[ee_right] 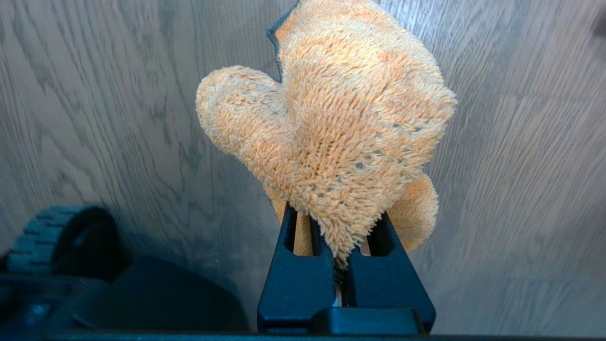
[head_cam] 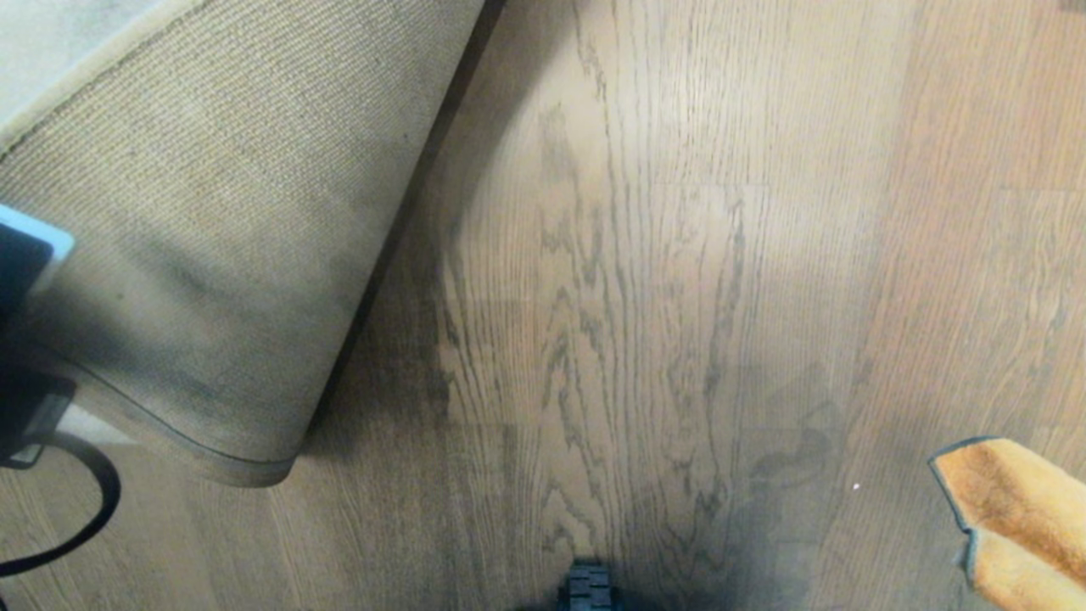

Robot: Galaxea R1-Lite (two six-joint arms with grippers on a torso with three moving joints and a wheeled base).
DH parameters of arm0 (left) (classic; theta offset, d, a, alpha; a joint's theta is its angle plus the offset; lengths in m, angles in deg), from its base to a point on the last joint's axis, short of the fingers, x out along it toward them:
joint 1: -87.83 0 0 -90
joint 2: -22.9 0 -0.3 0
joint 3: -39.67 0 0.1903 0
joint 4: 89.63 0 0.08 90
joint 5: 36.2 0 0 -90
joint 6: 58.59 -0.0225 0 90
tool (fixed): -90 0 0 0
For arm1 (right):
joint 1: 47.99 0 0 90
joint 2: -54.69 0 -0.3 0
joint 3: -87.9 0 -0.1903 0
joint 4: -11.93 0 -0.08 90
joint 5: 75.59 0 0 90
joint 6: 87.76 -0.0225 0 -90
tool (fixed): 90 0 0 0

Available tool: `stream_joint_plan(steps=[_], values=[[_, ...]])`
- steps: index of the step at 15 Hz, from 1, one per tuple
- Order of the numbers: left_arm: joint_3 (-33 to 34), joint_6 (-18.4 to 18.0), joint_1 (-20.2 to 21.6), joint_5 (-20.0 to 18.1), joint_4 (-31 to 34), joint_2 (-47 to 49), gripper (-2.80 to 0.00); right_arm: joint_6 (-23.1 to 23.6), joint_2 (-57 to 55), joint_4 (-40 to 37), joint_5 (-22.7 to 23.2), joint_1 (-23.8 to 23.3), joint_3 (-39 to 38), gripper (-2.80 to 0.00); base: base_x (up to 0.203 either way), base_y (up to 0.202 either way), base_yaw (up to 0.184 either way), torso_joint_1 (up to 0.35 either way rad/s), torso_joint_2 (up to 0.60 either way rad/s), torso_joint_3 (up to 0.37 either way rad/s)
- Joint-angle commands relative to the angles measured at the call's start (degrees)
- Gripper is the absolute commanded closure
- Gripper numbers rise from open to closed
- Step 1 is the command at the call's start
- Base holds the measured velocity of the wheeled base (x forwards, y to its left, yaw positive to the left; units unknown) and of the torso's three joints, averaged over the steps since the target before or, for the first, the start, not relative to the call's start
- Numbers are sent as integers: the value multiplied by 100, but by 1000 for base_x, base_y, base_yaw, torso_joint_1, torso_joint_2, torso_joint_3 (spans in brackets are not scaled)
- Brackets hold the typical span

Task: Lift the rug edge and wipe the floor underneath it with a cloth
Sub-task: Wipe the floor under the carpet with a rag

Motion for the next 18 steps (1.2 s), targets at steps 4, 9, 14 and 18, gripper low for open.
stream_joint_plan(steps=[4, 9, 14, 18], values=[[-19, -12, 34, 43, 11, 74, 0, 123, -7, 100, 75, 1, 0, 0, 0, 0, 0, 0, 0, 0], [-36, -12, 131, 34, 11, 143, 0, -259, -223, 252, 1201, 1, 627, 0, 0, 0, 0, 0, 0, 0], [-45, -30, 122, 34, 11, 117, 0, -287, -1639, 570, 2313, 12, 1251, 0, 0, 0, 0, 0, 0, 0], [-45, -21, 131, 34, 11, 119, 0, -302, -2859, 1070, 3047, 29, 1422, 0, 0, 0, 0, 0, 0, 0]])
